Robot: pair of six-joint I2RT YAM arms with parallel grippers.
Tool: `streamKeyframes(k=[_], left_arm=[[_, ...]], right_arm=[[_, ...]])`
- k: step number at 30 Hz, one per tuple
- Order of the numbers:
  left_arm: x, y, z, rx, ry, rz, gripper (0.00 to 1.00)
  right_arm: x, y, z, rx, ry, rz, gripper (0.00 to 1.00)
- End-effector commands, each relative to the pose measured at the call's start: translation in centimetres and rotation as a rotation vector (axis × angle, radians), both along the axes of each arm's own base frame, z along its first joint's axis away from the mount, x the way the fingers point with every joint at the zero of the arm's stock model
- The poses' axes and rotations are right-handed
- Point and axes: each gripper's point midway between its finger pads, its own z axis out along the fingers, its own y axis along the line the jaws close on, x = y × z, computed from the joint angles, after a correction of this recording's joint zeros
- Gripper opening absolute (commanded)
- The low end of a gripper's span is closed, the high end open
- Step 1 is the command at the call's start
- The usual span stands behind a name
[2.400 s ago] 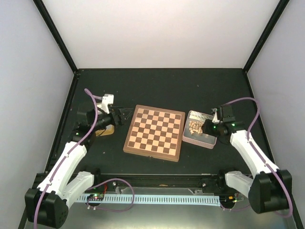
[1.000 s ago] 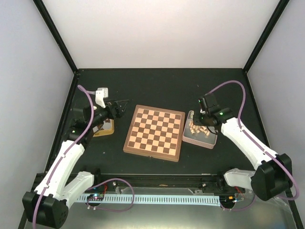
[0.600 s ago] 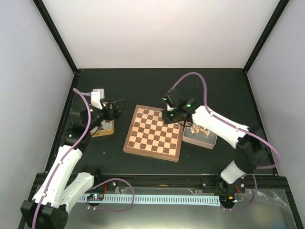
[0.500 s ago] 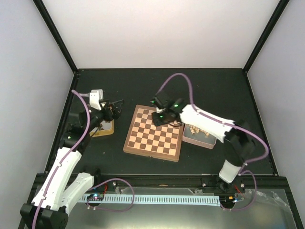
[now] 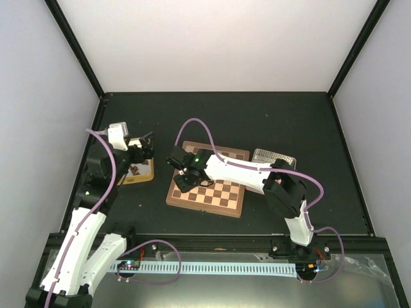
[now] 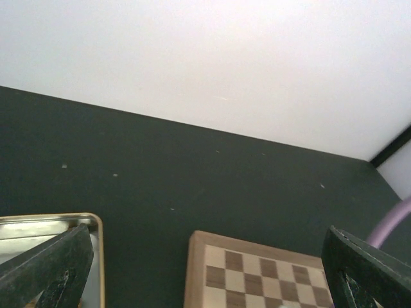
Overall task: Set up the chess pieces on the board
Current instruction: Place the chess piece on the chessboard.
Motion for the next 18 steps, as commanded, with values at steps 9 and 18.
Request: streamKeyframes(k=[9, 18], left_arm=[[-0.4, 3.5, 1.3, 0.035, -0.035, 0.189, 0.99], [-0.4, 3.8, 1.3, 0.042, -0.036, 0.203, 0.99]], right_arm=[[0.2, -0.4, -0.2, -0.063, -0.016, -0.018, 0.38], [-0.1, 0.4, -1.2, -0.054, 0.022, -0.021, 0.42]])
